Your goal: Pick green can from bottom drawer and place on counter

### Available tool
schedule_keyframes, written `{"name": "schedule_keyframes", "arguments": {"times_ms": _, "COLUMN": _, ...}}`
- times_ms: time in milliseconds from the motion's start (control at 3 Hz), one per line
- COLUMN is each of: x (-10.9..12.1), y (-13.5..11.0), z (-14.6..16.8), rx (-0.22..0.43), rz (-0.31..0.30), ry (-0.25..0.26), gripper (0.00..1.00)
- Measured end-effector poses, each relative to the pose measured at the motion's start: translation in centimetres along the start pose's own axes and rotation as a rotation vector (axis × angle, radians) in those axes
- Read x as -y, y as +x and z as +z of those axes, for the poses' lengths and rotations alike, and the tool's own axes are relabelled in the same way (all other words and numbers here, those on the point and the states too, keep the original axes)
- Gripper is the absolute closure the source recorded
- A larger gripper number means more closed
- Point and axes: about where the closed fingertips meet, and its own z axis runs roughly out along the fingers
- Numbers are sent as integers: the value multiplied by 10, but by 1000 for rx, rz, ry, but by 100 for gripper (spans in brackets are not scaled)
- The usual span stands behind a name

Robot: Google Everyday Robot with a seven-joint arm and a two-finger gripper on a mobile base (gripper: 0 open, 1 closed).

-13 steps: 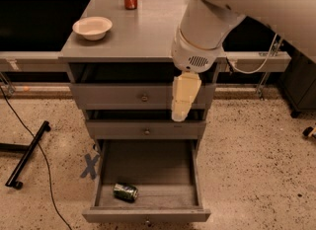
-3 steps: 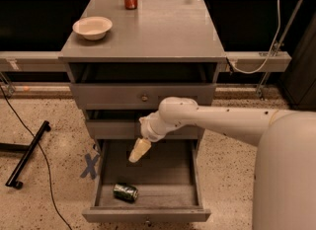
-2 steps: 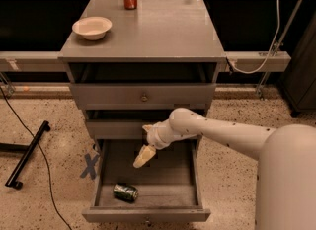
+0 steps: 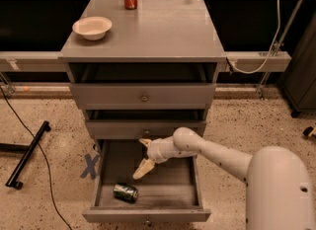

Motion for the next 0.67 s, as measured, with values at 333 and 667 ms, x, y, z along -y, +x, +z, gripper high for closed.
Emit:
{"name": "schedule_keyframes", "arguments": {"times_ms": 333, "x": 0, "y": 42, "z": 34, "rx": 5, "rz": 13, "ry": -10, "gripper": 0}}
{"name": "schedule_keyframes", "arguments": {"times_ms": 667, "x": 3, "y": 66, "z": 60, "rx": 13, "rz": 32, "ry": -3, "gripper": 0}}
